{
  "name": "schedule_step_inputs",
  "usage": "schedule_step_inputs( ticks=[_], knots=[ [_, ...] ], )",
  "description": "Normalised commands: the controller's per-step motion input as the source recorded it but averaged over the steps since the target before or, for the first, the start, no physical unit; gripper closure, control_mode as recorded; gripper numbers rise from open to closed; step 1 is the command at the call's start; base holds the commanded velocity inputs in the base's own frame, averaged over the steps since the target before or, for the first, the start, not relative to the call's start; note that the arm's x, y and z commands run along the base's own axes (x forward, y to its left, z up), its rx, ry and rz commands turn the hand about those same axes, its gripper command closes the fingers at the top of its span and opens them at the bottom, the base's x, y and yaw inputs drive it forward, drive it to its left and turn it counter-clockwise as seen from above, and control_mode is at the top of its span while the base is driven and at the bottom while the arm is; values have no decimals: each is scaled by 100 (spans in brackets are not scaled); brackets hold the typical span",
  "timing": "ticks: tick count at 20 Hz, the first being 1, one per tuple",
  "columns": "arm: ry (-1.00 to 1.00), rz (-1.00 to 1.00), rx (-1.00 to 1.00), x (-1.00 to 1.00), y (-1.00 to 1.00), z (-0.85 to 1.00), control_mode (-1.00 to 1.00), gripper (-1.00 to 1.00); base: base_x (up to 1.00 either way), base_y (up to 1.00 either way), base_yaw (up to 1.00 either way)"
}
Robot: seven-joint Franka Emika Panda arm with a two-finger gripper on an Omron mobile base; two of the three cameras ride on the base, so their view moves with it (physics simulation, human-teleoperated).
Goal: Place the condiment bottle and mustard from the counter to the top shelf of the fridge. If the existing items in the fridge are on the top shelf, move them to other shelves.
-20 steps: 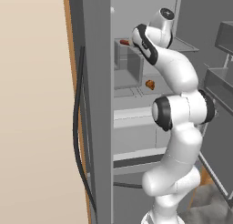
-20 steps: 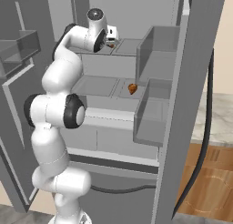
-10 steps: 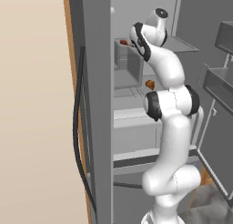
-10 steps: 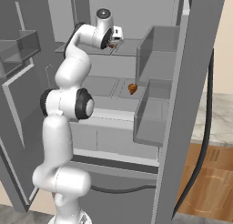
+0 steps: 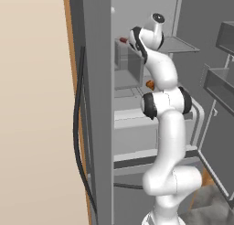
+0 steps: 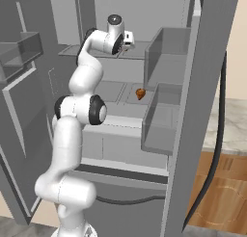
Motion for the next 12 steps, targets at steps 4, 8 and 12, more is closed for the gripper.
schedule_step_inputs(
  ticks=[4,8,12],
  knots=[
    [-4,0,0,41,-10,-17,-100,-100,0,0,0],
    [-8,0,0,22,-15,-26,-100,-100,0,0,0],
    [-8,1,0,9,-6,-36,-100,100,0,0,0]
  ],
)
